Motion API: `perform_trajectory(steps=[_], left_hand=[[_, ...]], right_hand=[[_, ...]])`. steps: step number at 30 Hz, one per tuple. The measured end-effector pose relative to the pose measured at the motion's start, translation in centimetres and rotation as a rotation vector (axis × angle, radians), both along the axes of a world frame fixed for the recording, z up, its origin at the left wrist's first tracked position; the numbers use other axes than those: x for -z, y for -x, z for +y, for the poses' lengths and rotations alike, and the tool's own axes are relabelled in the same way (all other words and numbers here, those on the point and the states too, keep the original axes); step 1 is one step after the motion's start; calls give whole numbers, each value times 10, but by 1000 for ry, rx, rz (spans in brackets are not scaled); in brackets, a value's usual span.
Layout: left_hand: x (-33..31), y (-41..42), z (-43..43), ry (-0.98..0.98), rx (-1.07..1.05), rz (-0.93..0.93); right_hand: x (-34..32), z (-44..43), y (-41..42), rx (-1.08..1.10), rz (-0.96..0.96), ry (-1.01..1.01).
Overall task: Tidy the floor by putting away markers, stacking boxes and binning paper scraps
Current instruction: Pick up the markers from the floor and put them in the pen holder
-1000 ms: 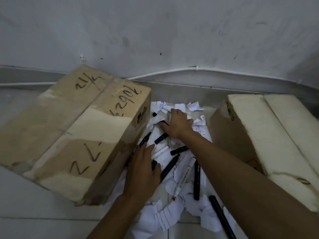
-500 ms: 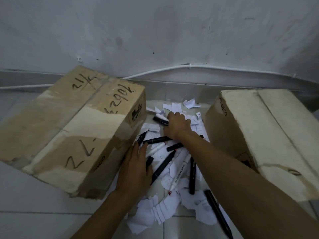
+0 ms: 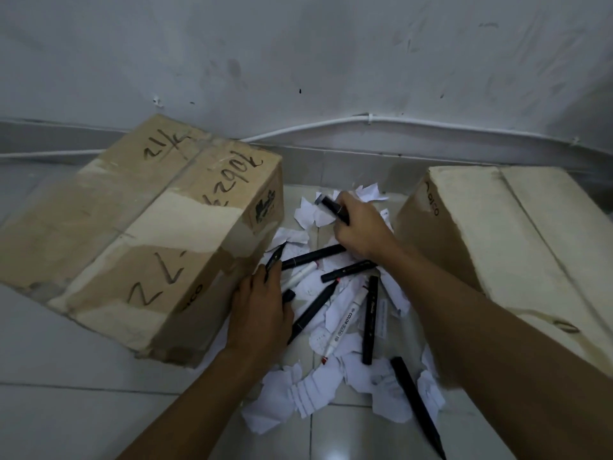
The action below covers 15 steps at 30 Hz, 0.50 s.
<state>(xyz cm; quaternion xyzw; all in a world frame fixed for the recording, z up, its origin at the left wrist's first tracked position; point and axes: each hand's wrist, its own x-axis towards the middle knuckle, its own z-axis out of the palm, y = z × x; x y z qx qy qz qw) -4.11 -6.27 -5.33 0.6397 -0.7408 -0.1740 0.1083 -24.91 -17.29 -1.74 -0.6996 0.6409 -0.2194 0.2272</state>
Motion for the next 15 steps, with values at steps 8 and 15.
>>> perform_trajectory(steps=[8, 15], left_hand=[[1, 2, -2, -14, -31, 17], [1, 0, -4, -37, -99, 142]], right_hand=[[23, 21, -8, -286, 393, -49], [24, 21, -20, -394, 501, 20]])
